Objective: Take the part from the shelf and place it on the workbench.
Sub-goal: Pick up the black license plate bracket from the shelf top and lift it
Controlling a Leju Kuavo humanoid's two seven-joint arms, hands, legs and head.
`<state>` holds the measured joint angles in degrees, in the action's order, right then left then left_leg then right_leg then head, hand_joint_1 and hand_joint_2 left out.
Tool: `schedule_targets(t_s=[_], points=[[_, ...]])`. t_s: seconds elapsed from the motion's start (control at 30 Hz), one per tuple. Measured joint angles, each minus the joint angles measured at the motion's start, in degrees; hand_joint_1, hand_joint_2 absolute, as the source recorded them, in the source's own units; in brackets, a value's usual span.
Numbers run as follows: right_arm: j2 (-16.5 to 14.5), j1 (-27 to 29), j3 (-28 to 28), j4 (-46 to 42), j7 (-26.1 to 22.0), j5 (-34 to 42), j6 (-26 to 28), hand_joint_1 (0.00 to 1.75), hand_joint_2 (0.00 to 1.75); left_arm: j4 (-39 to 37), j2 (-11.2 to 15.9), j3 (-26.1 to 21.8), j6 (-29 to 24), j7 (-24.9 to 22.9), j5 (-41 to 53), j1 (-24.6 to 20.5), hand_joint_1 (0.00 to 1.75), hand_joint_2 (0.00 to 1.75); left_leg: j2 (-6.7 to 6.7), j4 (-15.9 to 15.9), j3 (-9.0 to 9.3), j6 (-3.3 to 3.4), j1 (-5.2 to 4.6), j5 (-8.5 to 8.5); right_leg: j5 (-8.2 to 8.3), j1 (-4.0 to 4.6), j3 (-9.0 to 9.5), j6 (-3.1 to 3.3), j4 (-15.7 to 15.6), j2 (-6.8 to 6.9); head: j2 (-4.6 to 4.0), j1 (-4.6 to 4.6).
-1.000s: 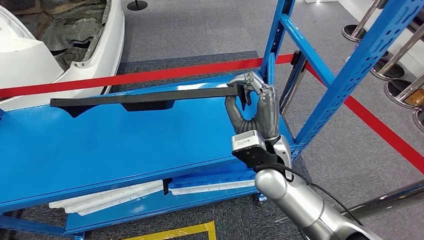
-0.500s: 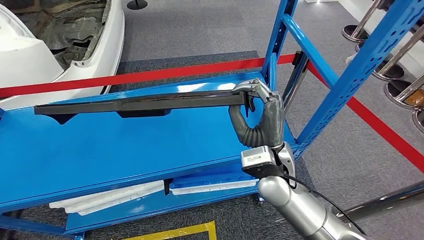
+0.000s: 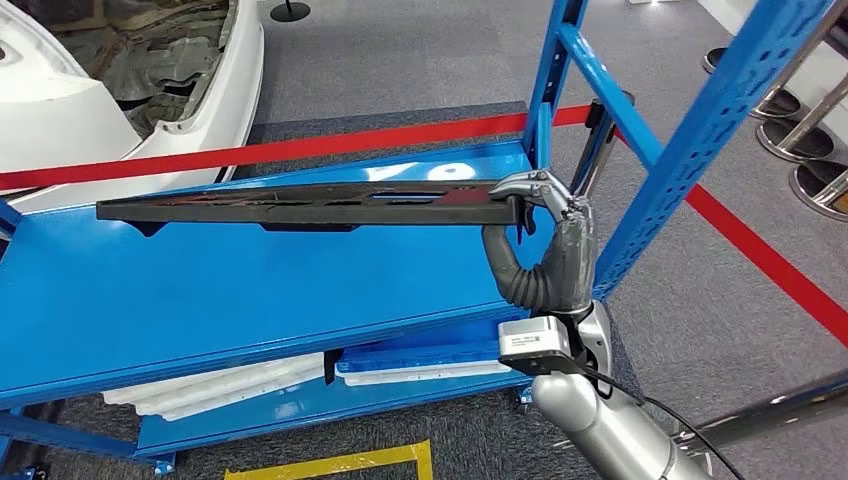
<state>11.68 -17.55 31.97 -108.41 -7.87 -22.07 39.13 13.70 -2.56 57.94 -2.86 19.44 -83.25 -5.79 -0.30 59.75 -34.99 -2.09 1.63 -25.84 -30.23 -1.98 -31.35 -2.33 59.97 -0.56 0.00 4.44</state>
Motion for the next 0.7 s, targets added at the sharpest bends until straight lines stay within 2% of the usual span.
schedule_targets(t_s=[0.03,0.07,0.1,0.17,0.2,0.23,0.27,0.3,0.37,0.4,0.43,0.5,0.53,0.57,0.6,0.67,0.7], points=[[0.0,0.0,-0.2,-0.1,-0.1,0.0,0.0,1.75,1.75,0.0,0.0,0.0,0.1,0.1,0.0,0.0,0.0,0.0,0.01,0.3,-0.27,-0.35,0.12,-0.29,0.19,0.03,-0.35,0.6,0.0,0.08,0.0,-0.23],[-0.1,0.0,-0.3,-0.2,-0.1,0.0,0.0,1.75,1.75,0.0,0.0,0.0,0.2,0.2,0.0,0.0,0.0,0.0,0.05,1.3,-0.77,-0.61,0.23,-1.33,0.52,0.09,-0.75,1.19,0.0,0.18,0.0,-0.47],[-0.1,0.0,-0.5,-0.3,-0.2,0.0,0.0,1.75,1.75,0.0,0.0,0.0,0.2,0.2,0.1,-0.1,0.0,0.0,0.1,3.3,-1.59,-0.72,0.27,-3.19,0.86,0.14,-1.19,1.78,0.0,0.31,0.0,-0.72],[-0.2,0.1,-0.7,-0.6,-0.2,0.0,0.0,1.75,1.75,0.0,0.0,0.0,0.4,0.2,0.3,-0.2,0.0,0.0,0.14,10.2,-3.86,-0.68,0.11,-8.17,1.55,0.49,-2.21,2.61,0.0,0.54,0.0,-1.38],[-0.2,0.2,-0.9,-0.7,-0.2,0.1,0.1,1.75,1.75,0.0,0.0,0.0,0.4,0.2,0.4,-0.2,0.0,0.0,0.13,13.6,-4.69,-0.57,-0.03,-9.96,1.92,0.76,-2.73,2.86,0.0,0.62,0.0,-1.62],[-0.2,0.2,-1.0,-0.7,-0.2,0.2,0.1,1.75,1.75,0.0,0.0,0.0,0.4,0.2,0.4,-0.2,0.0,0.0,0.13,15.7,-4.77,-0.35,-0.23,-10.76,2.29,1.07,-3.24,3.01,0.0,0.67,0.0,-1.78],[-0.2,0.2,-1.1,-0.8,-0.2,0.2,0.1,1.75,1.75,0.0,0.0,0.0,0.4,0.2,0.5,-0.2,0.0,0.0,0.13,15.6,-3.81,0.03,-0.47,-10.42,2.64,1.37,-3.69,3.09,0.1,0.68,0.0,-1.85],[-0.2,0.3,-1.2,-0.8,-0.2,0.2,0.1,1.75,1.75,0.0,0.0,0.0,0.4,0.2,0.5,-0.2,0.0,0.0,0.12,13.3,-1.69,0.62,-0.81,-9.21,2.98,1.67,-4.05,3.13,0.1,0.66,0.0,-1.86],[-0.2,0.3,-1.4,-0.9,-0.2,0.2,0.1,1.75,1.75,0.0,0.1,0.0,0.4,0.2,0.5,-0.4,0.0,0.0,0.1,5.0,3.86,2.23,-1.64,-6.87,3.58,2.12,-4.52,3.1,0.1,0.67,0.0,-1.81],[-0.2,0.3,-1.6,-1.1,-0.2,0.2,0.1,1.75,1.75,0.0,0.2,0.0,0.4,0.2,0.5,-0.5,0.0,0.0,0.13,1.6,5.84,2.73,-2.02,-6.13,3.9,2.15,-4.65,2.97,0.1,0.74,0.0,-1.68],[-0.2,0.3,-1.7,-1.2,-0.2,0.2,0.1,1.75,1.75,0.0,0.3,0.0,0.4,0.2,0.5,-0.5,0.0,0.0,0.15,-0.4,6.81,3.06,-2.36,-5.85,4.21,2.05,-4.72,2.78,0.0,0.83,0.0,-1.57],[-0.2,0.3,-1.8,-1.4,-0.2,0.3,0.1,1.75,1.75,0.0,0.3,0.0,0.4,0.2,0.5,-0.6,0.0,0.0,0.19,-1.5,6.79,3.23,-2.77,-5.22,4.96,1.72,-4.82,2.12,-0.2,0.99,0.0,-1.53],[-0.3,0.3,-1.9,-1.5,-0.2,0.3,0.1,1.75,1.75,0.0,0.3,0.0,0.4,0.2,0.5,-0.6,0.0,0.0,0.33,-2.0,6.65,3.44,-2.62,-4.69,5.09,1.68,-4.94,1.77,-0.2,0.99,0.0,-1.65],[-0.3,0.3,-2.0,-1.6,-0.3,0.3,0.1,1.75,1.75,0.0,0.3,0.0,0.5,0.2,0.5,-0.7,0.0,0.0,0.48,-2.5,6.37,3.71,-2.39,-3.99,4.39,1.73,-5.26,1.4,0.3,0.91,0.0,-1.63],[-0.3,0.3,-2.1,-1.7,-0.3,0.2,0.1,1.75,1.75,0.0,0.3,0.0,0.5,0.2,0.5,-0.8,0.0,0.0,0.66,-3.0,5.93,3.98,-2.11,-3.22,2.83,1.75,-5.81,1.1,1.5,0.81,0.0,-1.47],[-0.2,0.4,-2.2,-1.8,0.0,-0.1,0.2,1.75,1.75,0.0,0.2,0.0,0.8,0.2,0.5,-0.8,0.0,0.0,0.88,-3.3,4.51,4.29,-1.82,-1.88,-2.56,1.59,-7.59,0.55,7.3,0.64,0.0,-0.92],[-0.2,0.5,-2.3,-1.8,0.2,-0.4,0.2,1.75,1.75,0.0,0.2,0.0,1.1,0.1,0.5,-0.8,0.0,0.0,0.93,-3.2,3.71,4.27,-1.78,-1.41,-4.72,1.41,-8.35,0.3,10.7,0.64,0.0,-0.68]])
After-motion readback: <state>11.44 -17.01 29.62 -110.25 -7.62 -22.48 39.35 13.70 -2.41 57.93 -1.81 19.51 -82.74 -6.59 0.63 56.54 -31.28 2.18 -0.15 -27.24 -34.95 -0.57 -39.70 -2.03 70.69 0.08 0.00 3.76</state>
